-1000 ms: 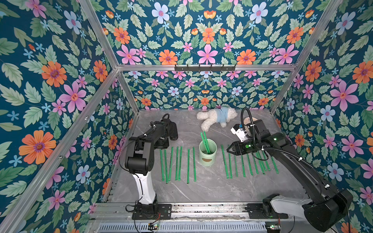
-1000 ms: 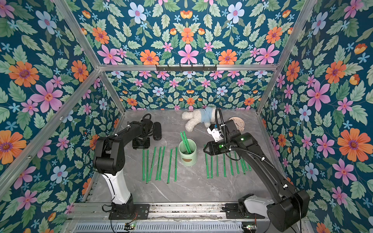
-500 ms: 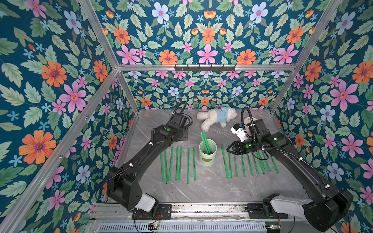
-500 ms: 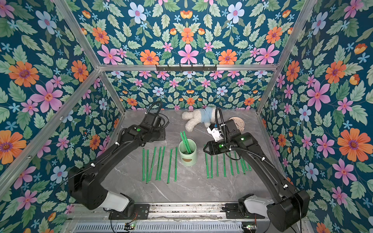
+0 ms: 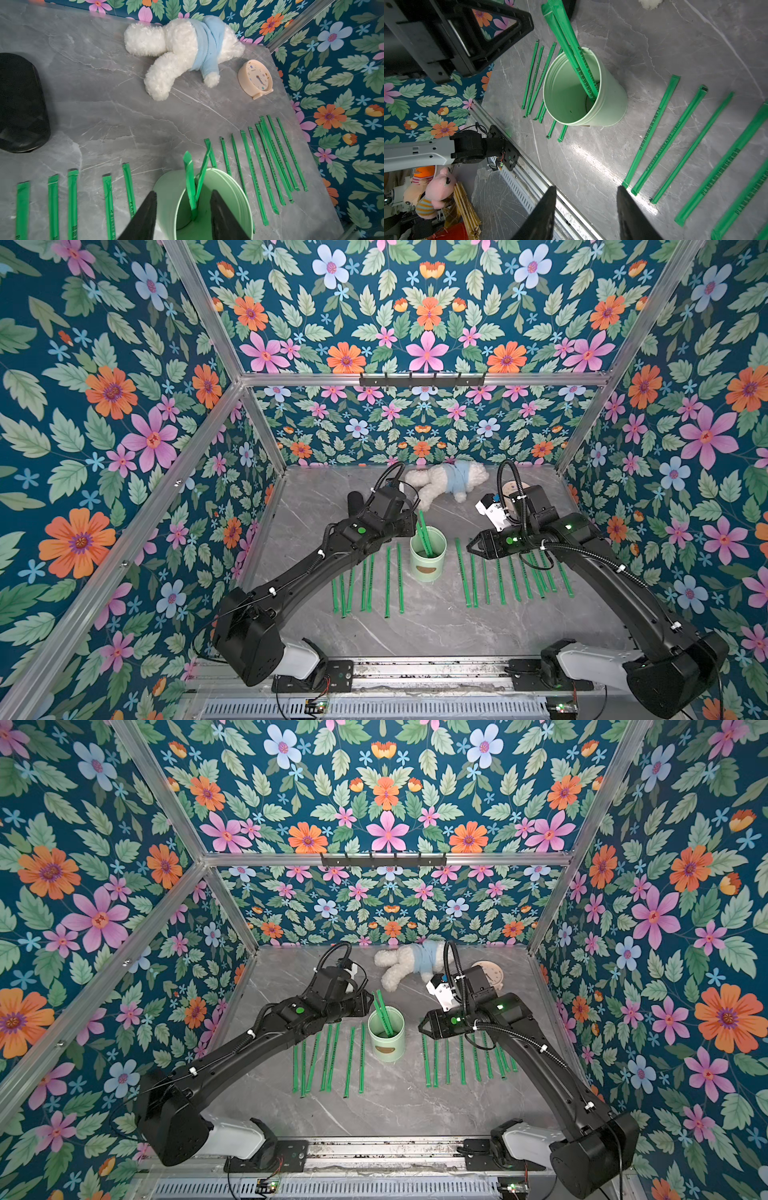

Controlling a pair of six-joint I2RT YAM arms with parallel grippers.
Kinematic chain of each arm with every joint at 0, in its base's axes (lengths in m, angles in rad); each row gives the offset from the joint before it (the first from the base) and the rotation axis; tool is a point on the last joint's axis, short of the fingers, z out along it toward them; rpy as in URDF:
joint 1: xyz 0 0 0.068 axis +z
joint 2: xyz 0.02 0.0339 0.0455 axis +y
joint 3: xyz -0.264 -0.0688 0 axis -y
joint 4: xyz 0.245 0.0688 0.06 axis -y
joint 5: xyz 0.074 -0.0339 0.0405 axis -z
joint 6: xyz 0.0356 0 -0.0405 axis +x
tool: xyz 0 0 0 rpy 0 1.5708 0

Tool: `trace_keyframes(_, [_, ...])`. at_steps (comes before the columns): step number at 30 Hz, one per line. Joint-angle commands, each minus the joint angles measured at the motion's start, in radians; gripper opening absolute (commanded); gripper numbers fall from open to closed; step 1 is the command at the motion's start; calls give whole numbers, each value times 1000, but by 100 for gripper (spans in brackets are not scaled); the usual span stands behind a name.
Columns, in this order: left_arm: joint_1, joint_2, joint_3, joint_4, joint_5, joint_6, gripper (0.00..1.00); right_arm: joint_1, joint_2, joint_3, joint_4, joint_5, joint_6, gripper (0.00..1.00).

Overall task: Take the straws out of the storage container
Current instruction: Pick up the straw from the container.

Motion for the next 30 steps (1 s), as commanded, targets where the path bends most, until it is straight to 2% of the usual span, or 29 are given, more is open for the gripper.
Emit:
trace_keyframes(1, [-7,19,5,44,3,-14,43,0,-8,1,2,0,-1,49])
trace_keyframes(9, [-17,64,29,27,-12,-11,40,1,-11,-6,3,-1,-1,49])
trace_keyframes(17, [-21,81,30,13,-26,-11,33,1,-9,-10,5,-2,-1,49])
trace_keyframes(30, [-22,110,36,10,-36,-6,31,0,-5,-10,8,-3,-1,49])
